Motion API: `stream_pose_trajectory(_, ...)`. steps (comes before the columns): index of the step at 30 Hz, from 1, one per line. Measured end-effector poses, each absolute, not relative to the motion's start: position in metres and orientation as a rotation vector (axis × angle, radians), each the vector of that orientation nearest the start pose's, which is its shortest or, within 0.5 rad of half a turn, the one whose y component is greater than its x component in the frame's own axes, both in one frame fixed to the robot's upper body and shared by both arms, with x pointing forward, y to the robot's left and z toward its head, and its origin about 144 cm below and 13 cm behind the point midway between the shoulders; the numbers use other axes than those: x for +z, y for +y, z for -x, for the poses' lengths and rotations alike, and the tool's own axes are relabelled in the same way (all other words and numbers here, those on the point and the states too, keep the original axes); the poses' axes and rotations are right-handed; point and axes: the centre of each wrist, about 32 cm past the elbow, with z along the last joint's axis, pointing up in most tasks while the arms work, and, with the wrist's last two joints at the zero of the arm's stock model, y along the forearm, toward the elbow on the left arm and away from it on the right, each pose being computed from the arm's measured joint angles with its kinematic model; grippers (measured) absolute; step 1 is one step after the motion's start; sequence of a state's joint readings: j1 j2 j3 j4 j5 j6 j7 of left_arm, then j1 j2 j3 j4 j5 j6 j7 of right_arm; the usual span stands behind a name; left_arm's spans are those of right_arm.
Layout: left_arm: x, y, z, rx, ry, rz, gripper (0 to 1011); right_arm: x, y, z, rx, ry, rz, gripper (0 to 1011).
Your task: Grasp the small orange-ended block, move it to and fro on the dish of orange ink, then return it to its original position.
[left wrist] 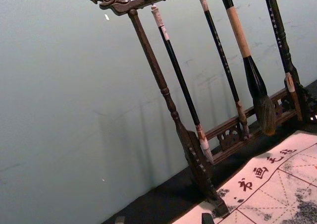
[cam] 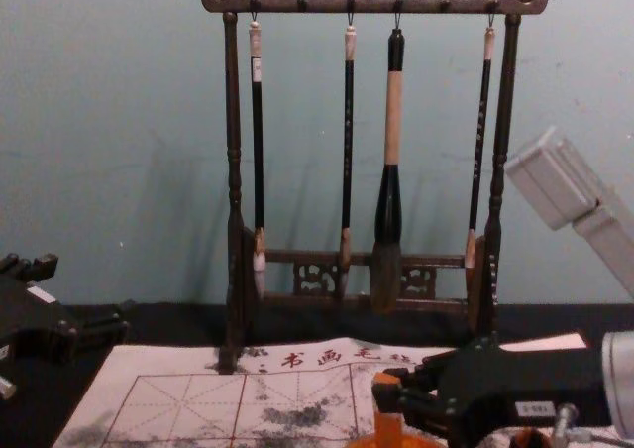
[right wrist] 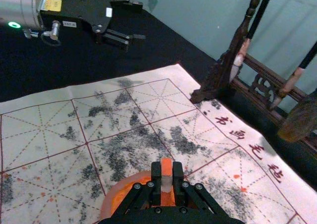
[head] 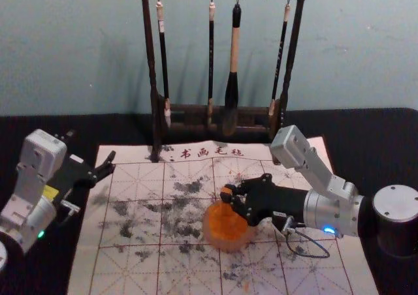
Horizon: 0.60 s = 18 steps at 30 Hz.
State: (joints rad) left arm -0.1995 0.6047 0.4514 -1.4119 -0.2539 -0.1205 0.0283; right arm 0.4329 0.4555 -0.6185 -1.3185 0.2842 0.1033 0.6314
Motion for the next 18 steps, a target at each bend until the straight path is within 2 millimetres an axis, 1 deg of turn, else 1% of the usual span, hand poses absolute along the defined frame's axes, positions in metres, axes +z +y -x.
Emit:
stream_pose_trajectory(9,1.14,0.31,-0.489,1.248,-0.285,-0.304,1001,1.169,-0.239,-0.539,-0.559,-0.035,0.38,92)
stream_pose_trajectory(18,1.14,0.31,-0.489,1.248,-0.285,-0.304,1001,1.172,-0.248,-0.528,-0.564,-0.023,0.373,92)
